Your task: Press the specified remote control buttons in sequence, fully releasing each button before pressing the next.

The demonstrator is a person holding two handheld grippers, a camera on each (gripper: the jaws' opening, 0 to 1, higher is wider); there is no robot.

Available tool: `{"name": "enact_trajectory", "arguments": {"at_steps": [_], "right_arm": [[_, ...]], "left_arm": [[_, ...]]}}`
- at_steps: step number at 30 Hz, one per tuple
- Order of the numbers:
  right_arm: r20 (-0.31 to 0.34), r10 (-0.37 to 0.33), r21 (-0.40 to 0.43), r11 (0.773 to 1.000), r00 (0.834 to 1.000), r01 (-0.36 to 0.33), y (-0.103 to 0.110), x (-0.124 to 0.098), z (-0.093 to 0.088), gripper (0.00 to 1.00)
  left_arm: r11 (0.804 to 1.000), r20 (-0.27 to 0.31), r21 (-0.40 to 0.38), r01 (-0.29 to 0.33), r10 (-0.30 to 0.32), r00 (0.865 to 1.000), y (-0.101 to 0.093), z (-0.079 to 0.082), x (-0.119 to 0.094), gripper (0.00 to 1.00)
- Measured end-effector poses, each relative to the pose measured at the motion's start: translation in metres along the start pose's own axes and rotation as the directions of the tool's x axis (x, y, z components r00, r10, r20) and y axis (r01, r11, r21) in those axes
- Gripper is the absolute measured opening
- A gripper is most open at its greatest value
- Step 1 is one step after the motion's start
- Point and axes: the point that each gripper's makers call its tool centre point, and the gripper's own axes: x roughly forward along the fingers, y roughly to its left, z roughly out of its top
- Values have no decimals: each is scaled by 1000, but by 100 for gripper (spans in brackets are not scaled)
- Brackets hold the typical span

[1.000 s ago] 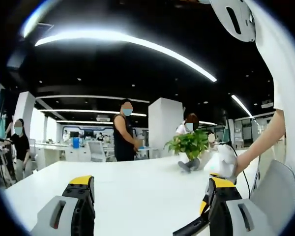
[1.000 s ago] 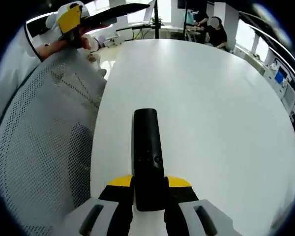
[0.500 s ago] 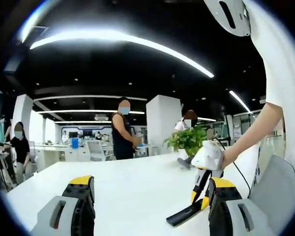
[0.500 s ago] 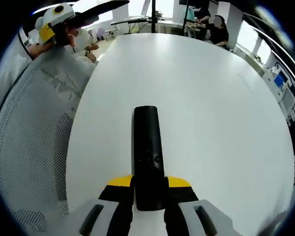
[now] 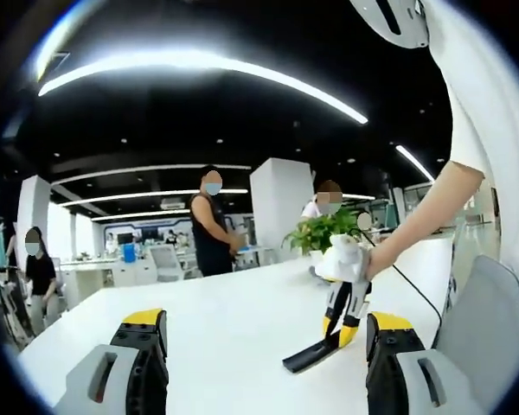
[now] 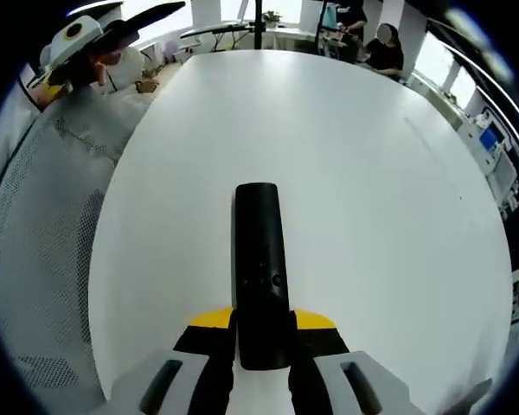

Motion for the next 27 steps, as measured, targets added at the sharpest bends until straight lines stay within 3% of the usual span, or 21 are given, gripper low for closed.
{"name": "enact_trajectory", "arguments": {"at_steps": [7, 20, 27], "right_arm": [[-77, -35, -60, 998, 996, 30, -22, -1, -4, 21], [-82, -81, 16, 996, 993, 82, -66, 0, -2, 21], [-92, -105, -10, 994, 990, 105, -80, 2, -4, 21]], "left_arm": [[1000, -18, 9, 7, -7, 1000, -1, -3, 0, 99], [1000, -49, 13, 19, -18, 999, -3, -10, 1, 98], [1000, -66, 18, 24, -22, 998, -4, -13, 1, 97]]}}
